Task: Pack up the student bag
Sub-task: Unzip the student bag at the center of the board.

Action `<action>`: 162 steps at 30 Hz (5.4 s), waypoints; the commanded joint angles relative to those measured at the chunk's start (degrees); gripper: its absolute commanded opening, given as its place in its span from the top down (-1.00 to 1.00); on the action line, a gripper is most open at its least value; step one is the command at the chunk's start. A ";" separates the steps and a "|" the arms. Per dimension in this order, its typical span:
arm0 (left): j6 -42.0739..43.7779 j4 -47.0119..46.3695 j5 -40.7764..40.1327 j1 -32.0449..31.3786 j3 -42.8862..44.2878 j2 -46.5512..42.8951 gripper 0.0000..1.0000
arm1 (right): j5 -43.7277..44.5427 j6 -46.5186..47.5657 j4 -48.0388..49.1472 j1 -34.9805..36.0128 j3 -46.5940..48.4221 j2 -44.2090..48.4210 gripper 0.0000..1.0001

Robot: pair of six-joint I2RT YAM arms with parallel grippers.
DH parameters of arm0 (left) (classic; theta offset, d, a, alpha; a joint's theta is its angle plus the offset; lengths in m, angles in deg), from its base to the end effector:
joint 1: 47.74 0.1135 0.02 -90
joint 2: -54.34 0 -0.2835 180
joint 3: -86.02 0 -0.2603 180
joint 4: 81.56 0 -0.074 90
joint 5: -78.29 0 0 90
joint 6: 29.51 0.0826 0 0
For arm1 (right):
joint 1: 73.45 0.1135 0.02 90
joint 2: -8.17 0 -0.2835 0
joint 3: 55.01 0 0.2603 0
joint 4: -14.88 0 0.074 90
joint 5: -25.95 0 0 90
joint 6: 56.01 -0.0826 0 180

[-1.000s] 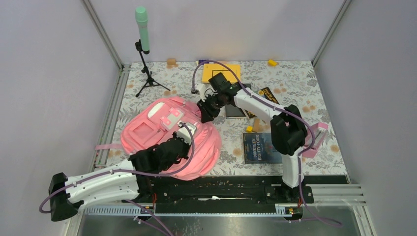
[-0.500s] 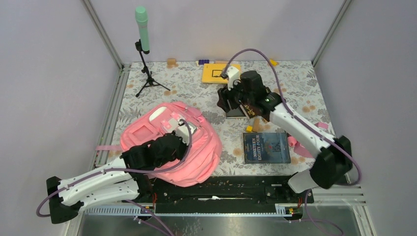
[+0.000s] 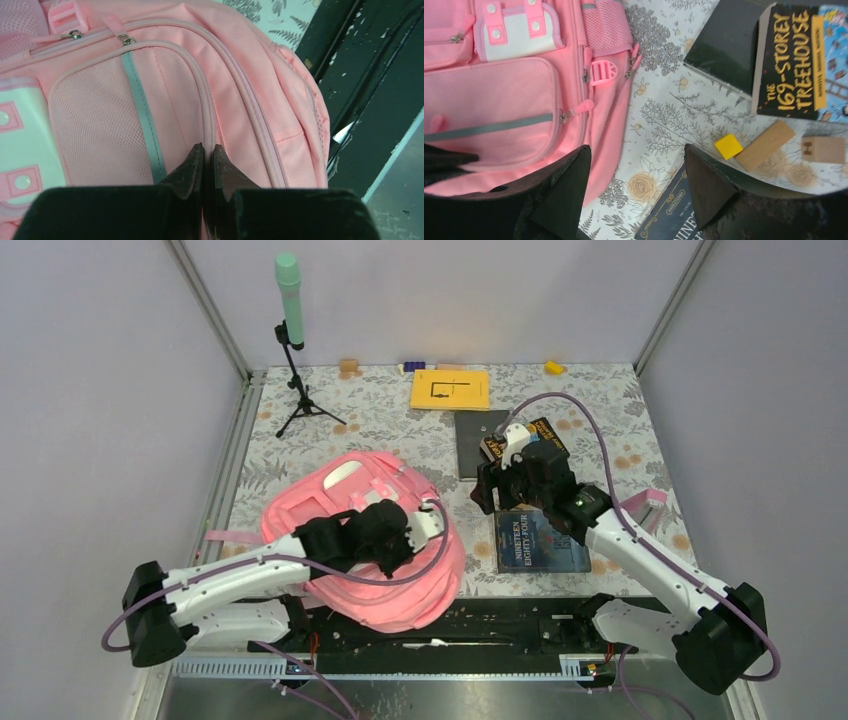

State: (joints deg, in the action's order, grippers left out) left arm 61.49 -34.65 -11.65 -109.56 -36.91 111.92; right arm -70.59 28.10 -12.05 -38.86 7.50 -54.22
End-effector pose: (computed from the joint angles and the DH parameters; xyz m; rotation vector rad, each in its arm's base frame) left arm 0.1106 -0.2065 0.2352 1.2812 2.0972 -0.4859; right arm 0.2319 0.1714 0.2949 -0.5864 1.9972 0.5542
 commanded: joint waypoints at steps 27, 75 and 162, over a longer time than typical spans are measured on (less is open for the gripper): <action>13.38 -2.67 -10.07 -2.60 2.91 1.15 1.00 | -7.69 -15.77 19.47 -0.07 -2.06 -19.85 -0.29; 11.57 -1.99 -14.99 -2.60 3.18 1.85 1.00 | 17.09 -18.84 3.93 9.89 20.14 -41.45 1.00; -25.06 -28.14 -36.36 3.90 13.23 24.77 1.00 | 17.83 -35.26 -4.41 9.78 -0.89 -9.33 1.00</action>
State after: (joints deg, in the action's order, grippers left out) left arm 36.85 -55.59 -43.89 -106.72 -26.27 137.26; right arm -51.40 -4.03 -20.21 -29.51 9.01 -66.05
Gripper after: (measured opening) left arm 0.047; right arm 0.021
